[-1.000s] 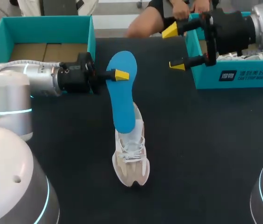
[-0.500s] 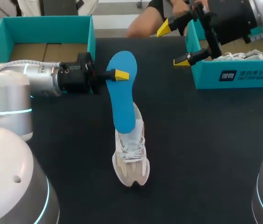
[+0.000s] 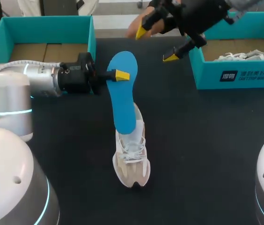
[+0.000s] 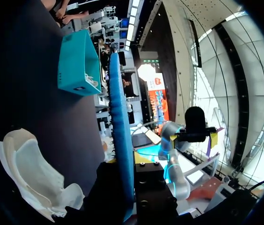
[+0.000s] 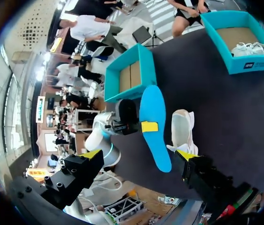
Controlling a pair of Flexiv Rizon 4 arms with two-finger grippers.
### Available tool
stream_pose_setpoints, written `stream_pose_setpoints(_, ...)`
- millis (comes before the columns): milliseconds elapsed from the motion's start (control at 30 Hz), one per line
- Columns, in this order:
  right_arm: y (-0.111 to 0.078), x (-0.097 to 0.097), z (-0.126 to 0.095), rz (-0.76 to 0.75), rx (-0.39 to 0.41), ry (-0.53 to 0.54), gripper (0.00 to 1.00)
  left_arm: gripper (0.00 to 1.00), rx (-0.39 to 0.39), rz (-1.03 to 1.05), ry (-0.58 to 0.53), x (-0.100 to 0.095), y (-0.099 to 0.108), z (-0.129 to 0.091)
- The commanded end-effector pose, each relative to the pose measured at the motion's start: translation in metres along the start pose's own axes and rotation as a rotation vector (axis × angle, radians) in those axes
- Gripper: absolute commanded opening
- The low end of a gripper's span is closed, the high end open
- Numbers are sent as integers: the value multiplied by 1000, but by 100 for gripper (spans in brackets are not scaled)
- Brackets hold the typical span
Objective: Take the shoe out of the shoebox, open the shoe tongue, remove and reinsert the insole, then place the shoe into the shoebox
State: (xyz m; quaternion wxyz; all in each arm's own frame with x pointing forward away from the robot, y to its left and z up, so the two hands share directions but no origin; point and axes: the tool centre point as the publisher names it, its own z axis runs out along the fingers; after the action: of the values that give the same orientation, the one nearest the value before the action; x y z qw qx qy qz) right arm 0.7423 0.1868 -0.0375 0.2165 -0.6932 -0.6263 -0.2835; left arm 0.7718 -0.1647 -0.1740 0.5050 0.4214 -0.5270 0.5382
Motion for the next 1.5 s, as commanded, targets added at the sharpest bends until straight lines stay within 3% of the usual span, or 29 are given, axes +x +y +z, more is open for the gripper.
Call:
stream_pose_setpoints(33, 2, 15, -2, -6, -124, -563, 100, 0, 3, 0, -2, 0, 1, 0)
stream_pose_setpoints(600, 2, 16, -3, 15, -137, -586, 100, 0, 3, 0, -2, 0, 1, 0)
stream_pose_setpoints(700, 3, 21, 4, -21, -187, -676, 100, 0, 3, 0, -2, 0, 1, 0)
stream_pose_setpoints(933, 7, 27, 21, -49, -146, -656, 100, 0, 3, 0, -2, 0, 1, 0)
stream_pose_setpoints(1233, 1, 34, 42, -116, -68, -714, 100, 0, 3, 0, -2, 0, 1, 0)
stream_pose_setpoints(1500, -1, 33, 52, -130, -93, -744, 100, 0, 3, 0, -2, 0, 1, 0)
